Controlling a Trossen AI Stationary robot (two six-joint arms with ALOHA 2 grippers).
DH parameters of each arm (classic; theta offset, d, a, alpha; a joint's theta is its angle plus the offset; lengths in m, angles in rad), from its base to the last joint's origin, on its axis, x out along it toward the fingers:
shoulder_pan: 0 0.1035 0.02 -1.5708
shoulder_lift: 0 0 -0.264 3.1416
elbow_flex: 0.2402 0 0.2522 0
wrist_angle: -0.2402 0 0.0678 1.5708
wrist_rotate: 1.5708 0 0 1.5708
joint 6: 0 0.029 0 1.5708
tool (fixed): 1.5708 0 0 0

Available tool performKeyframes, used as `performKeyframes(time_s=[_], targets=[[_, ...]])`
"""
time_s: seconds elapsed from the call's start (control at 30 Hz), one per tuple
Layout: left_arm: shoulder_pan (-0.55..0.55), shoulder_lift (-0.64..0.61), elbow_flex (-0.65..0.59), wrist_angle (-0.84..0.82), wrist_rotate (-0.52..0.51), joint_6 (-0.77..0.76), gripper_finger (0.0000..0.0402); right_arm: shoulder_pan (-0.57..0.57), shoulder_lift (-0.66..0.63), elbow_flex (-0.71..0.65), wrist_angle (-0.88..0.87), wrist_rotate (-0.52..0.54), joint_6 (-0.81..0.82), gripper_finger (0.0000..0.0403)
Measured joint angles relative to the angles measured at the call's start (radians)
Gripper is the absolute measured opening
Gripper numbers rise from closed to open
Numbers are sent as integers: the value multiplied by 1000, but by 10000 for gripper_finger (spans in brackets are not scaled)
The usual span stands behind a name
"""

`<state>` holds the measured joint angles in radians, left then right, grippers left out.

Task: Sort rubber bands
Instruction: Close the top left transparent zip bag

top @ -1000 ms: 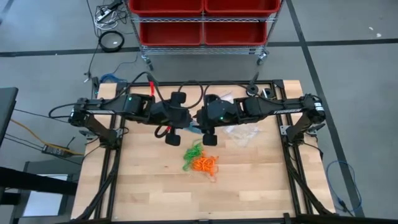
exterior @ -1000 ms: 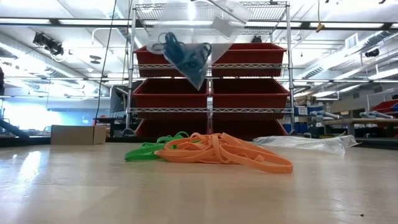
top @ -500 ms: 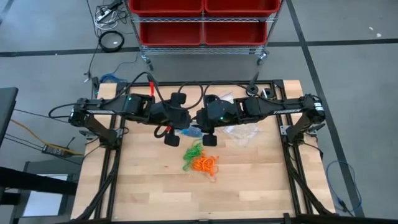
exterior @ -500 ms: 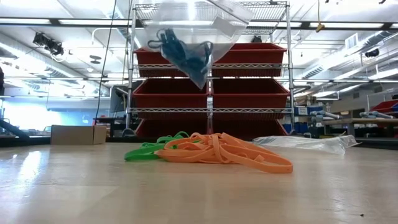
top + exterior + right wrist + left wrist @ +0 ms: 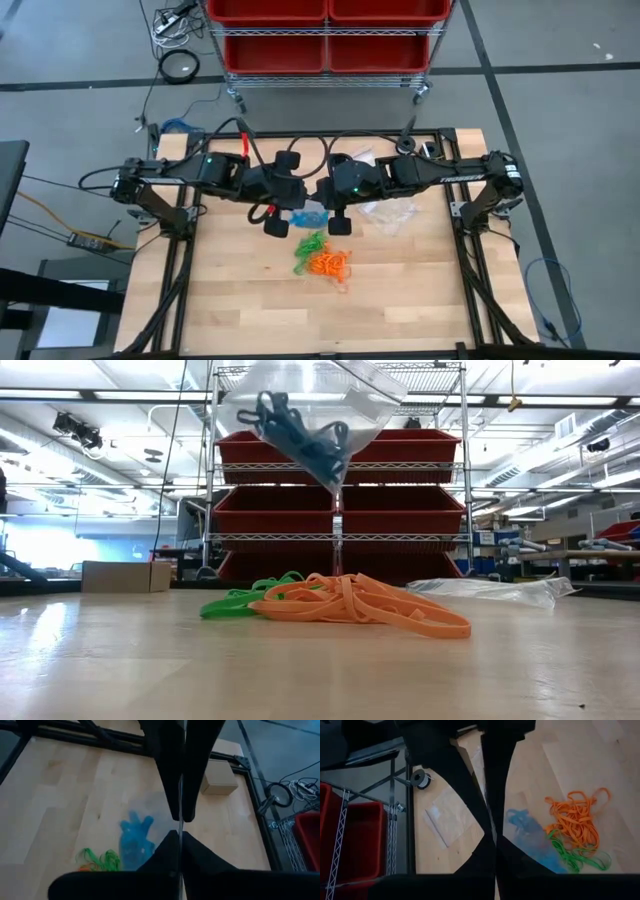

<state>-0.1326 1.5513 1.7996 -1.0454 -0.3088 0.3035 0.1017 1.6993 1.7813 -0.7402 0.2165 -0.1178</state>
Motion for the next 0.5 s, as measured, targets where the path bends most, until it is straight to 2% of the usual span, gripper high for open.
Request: performKeyframes(time_s=[0.3, 0.5], targets=[[0, 0, 1, -5, -5, 1, 0, 1, 0, -1, -71, 1, 18, 61], [0, 0, 2, -12, -6, 2, 0, 11, 0, -1, -99, 17, -8, 7]])
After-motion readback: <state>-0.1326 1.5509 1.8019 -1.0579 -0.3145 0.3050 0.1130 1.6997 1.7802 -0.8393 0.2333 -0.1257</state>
